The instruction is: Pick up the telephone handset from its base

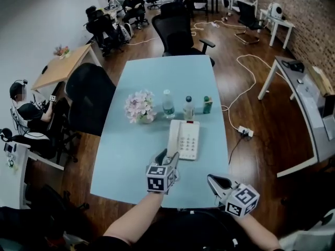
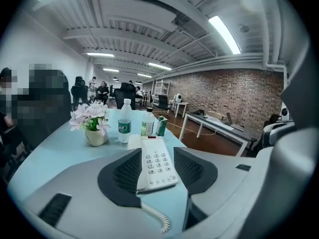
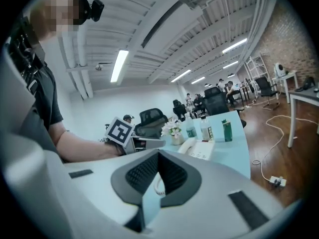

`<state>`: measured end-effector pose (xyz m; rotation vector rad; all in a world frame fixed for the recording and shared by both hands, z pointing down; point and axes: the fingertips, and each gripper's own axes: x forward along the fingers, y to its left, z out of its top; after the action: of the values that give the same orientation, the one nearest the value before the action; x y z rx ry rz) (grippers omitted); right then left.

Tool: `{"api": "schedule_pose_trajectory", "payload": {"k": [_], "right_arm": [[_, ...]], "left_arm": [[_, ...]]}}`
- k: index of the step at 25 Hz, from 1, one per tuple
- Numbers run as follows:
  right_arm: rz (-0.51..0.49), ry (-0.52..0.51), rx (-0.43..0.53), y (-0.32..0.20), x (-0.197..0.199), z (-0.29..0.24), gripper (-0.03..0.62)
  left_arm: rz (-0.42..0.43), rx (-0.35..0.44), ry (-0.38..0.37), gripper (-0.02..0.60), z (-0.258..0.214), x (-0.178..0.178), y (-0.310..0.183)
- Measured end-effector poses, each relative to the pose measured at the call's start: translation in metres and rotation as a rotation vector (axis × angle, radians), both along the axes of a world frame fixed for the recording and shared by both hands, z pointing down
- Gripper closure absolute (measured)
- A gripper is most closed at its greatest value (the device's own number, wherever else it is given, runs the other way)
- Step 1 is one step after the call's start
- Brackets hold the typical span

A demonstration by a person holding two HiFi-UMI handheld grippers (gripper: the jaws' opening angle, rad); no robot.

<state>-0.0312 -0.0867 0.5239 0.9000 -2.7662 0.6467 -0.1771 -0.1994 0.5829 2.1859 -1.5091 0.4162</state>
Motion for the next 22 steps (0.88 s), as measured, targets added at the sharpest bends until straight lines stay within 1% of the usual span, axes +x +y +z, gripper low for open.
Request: {"api": "schedule_pose_trajectory", "payload": {"k": [4, 8, 11, 12, 13, 16, 17, 22], "right_arm": [[0.035, 0.014, -0.008, -0.015, -0.012, 0.001, 0.579], [0.032, 0.031, -0.004, -0.029, -0.021, 0.003, 0.579], [0.013, 0.048, -0.018, -0.039, -0.023, 0.011, 0.579], [0.011, 0.048, -0.029, -0.041, -0.023, 0.011, 0.579], [0.010, 0.045, -0.043, -0.042, -0.023, 0.012, 0.579], [0.003, 0.039, -0.063, -0.049, -0.021, 0.018, 0.580], [0.000, 0.039, -0.064, -0.053, -0.020, 0.019, 0.579], [-0.007, 0.042, -0.065, -0.068, -0.015, 0.018, 0.579]], "left_arm": [[0.022, -0.033, 0.001, 0.380, 0.014, -0.010, -0.027], [0.009, -0.045, -0.008, 0.380, 0.027, -0.016, -0.060], [-0.023, -0.056, -0.032, 0.380, 0.040, -0.020, -0.092], [-0.035, -0.068, -0.040, 0.377, 0.047, -0.022, -0.101], [-0.045, -0.085, -0.048, 0.343, 0.055, -0.024, -0.109], [-0.059, -0.141, -0.079, 0.341, 0.078, -0.028, -0.130], [-0.061, -0.154, -0.081, 0.324, 0.083, -0.029, -0.138], [-0.052, -0.177, -0.065, 0.322, 0.095, -0.020, -0.155]]}}
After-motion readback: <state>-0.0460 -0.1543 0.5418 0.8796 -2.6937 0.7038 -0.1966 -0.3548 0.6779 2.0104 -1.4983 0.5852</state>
